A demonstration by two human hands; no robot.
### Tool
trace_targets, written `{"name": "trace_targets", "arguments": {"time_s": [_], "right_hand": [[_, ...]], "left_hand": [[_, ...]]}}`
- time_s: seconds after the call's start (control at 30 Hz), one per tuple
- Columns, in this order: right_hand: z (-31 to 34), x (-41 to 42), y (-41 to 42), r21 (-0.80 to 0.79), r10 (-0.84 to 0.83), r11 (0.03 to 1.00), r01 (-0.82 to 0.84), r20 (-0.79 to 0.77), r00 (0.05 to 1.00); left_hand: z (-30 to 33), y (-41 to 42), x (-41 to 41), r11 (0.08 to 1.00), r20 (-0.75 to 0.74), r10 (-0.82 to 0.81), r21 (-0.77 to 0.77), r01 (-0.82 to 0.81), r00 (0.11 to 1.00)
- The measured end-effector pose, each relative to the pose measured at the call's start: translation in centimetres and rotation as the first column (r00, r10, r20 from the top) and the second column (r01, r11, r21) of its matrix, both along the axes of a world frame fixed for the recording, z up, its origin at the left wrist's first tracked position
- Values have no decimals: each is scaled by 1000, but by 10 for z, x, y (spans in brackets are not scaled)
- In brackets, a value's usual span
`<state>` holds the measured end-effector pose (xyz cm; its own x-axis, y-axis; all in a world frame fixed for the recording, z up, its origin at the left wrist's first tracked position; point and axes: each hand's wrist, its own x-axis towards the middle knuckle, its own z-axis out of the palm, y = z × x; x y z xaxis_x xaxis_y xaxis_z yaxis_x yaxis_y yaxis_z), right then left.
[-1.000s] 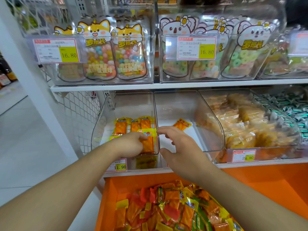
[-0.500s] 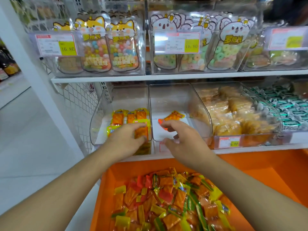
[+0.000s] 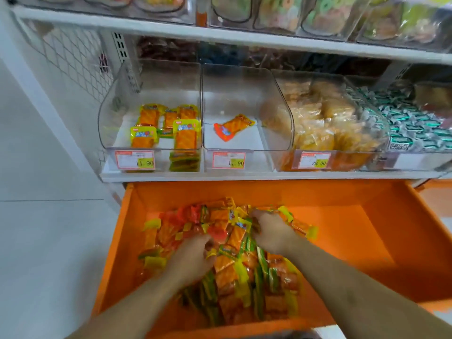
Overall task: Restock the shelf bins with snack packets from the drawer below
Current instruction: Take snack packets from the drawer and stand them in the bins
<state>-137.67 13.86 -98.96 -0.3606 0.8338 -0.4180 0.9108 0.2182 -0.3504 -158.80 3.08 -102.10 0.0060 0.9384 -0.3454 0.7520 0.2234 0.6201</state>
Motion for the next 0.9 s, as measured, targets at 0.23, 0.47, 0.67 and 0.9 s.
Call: {"name": "trace_targets", "arguments": {"time_s": [0.23, 0.47, 0.67, 0.9], "right_hand": [[-84, -21, 17, 13, -38, 999, 37, 113, 993], [-132, -33, 21, 145, -6, 989, -41, 314, 949], [-134, -33, 16, 148, -16, 988, -34, 326, 945], [-96, -21, 16, 67, -135, 990, 126, 172, 976]], "left_hand": [[-79, 13, 3, 967, -24, -104, -236, 95, 994], [-115, 23, 16, 969, -119, -46, -245, 16, 992], [-114, 24, 11, 960, -53, 3, -279, -17, 999], [-96, 14, 1, 960, -31, 75, -266, -81, 997]]}}
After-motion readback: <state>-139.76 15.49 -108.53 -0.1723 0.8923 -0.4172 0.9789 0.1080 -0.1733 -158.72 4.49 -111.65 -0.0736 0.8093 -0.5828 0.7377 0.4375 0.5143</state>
